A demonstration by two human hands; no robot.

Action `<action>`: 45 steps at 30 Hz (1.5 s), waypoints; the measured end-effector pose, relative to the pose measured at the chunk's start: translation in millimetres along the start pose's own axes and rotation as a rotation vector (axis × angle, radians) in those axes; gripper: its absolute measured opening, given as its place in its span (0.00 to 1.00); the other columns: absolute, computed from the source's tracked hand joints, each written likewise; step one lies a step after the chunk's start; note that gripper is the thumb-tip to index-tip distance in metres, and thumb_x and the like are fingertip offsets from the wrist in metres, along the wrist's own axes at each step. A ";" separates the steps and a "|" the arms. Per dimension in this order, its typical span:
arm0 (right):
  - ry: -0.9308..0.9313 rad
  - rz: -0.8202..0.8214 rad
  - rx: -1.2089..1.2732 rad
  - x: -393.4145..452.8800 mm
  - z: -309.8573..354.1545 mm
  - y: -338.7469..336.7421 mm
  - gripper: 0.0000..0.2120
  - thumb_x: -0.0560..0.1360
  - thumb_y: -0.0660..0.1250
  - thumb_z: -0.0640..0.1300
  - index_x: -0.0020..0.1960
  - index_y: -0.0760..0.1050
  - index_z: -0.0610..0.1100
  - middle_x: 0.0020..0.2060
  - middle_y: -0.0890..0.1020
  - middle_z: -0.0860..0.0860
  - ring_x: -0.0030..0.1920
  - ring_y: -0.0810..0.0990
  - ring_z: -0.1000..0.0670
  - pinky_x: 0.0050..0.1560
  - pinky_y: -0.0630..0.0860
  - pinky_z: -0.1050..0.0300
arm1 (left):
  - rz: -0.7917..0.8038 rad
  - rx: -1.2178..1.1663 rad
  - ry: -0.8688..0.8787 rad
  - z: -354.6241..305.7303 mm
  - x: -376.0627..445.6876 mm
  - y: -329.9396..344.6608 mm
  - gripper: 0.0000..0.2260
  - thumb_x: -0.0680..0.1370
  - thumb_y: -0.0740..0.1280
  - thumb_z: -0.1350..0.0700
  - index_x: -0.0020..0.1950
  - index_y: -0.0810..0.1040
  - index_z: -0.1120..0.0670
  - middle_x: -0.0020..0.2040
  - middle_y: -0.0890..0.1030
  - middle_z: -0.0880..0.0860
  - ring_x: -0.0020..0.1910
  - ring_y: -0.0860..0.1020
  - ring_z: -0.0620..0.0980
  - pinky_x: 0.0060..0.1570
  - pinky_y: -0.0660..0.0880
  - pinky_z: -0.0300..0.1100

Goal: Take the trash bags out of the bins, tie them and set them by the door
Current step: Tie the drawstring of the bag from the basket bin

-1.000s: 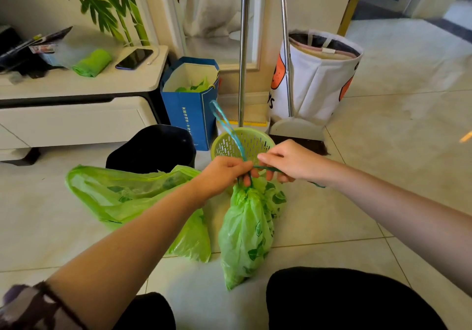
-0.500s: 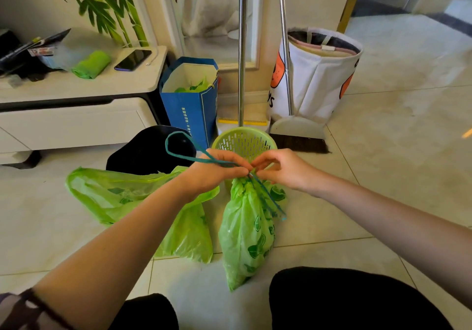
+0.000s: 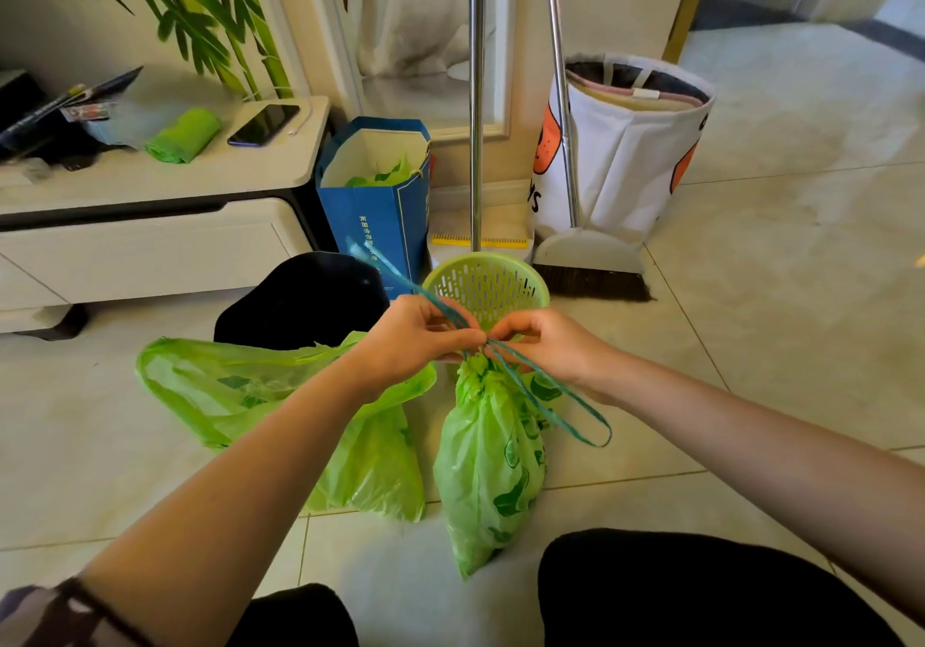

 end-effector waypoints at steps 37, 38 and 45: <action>0.090 -0.016 -0.074 9.0 11.6 -7.4 0.11 0.74 0.61 0.44 0.33 0.71 0.47 0.34 0.72 0.47 0.39 0.72 0.49 0.39 0.67 0.54 | -0.065 0.252 0.250 6.4 4.2 7.8 0.04 0.70 0.75 0.63 0.41 0.81 0.61 0.36 0.81 0.50 0.36 0.78 0.41 0.41 0.76 0.31; 0.091 0.004 -0.120 9.4 13.7 -6.9 0.11 0.73 0.59 0.46 0.33 0.68 0.47 0.35 0.70 0.45 0.39 0.70 0.48 0.40 0.65 0.53 | -0.065 0.254 0.235 6.4 4.0 8.1 0.04 0.70 0.75 0.62 0.41 0.81 0.61 0.36 0.81 0.51 0.36 0.79 0.42 0.41 0.75 0.30; -0.001 0.140 -0.472 11.2 28.1 -22.0 0.23 0.76 0.64 0.52 0.27 0.58 0.48 0.26 0.58 0.51 0.29 0.58 0.51 0.32 0.54 0.55 | -0.063 0.246 0.188 8.5 4.2 2.5 0.04 0.71 0.74 0.60 0.42 0.82 0.59 0.36 0.82 0.48 0.34 0.78 0.37 0.41 0.76 0.31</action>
Point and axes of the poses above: each hand's wrist, its own x-axis towards the middle knuckle, its own y-axis out of the palm, z = x × y, the point moved 1 cm from there along x, towards the middle knuckle
